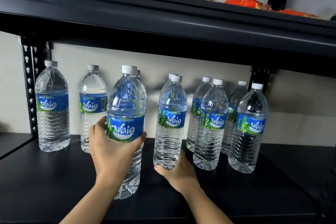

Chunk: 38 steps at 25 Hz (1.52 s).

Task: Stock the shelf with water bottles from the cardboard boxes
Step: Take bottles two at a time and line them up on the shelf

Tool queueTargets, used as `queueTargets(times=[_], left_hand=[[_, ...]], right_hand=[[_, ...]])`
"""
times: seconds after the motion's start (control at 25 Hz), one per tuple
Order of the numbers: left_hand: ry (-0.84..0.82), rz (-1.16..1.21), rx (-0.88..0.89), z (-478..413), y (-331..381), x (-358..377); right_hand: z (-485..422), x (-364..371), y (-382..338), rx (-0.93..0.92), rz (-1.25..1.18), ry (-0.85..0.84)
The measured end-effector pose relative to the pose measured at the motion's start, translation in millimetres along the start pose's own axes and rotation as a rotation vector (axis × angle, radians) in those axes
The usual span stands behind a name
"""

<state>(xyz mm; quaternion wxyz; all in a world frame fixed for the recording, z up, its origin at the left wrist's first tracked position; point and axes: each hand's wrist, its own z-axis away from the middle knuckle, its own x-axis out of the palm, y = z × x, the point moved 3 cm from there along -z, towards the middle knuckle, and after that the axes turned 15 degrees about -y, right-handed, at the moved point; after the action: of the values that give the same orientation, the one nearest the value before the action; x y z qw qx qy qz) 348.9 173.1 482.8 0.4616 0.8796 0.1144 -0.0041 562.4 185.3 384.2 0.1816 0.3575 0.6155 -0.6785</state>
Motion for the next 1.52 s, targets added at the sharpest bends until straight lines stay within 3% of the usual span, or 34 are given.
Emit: queueTargets(times=[0.2, 0.64, 0.84, 1.0, 1.36, 1.52], left_hand=[[0.036, 0.070, 0.009, -33, -18, 18], [-0.017, -0.072, 0.045, -62, -55, 45], [-0.232, -0.078, 0.033, -61, -72, 39], [-0.546, -0.131, -0.138, -41, -101, 26], [-0.672, 0.078, -0.332, -32, -137, 32], [-0.661, 0.048, -0.355, -30, -137, 32]], right_hand=[[-3, 2, 1, -0.026, 0.045, 0.028], [-4, -1, 2, -0.019, -0.019, 0.028], [-6, -1, 4, -0.014, 0.002, 0.006], [-9, 1, 6, -0.016, -0.007, -0.016], [-5, -2, 4, -0.017, -0.040, -0.002], [-5, -3, 5, -0.008, -0.059, -0.007]])
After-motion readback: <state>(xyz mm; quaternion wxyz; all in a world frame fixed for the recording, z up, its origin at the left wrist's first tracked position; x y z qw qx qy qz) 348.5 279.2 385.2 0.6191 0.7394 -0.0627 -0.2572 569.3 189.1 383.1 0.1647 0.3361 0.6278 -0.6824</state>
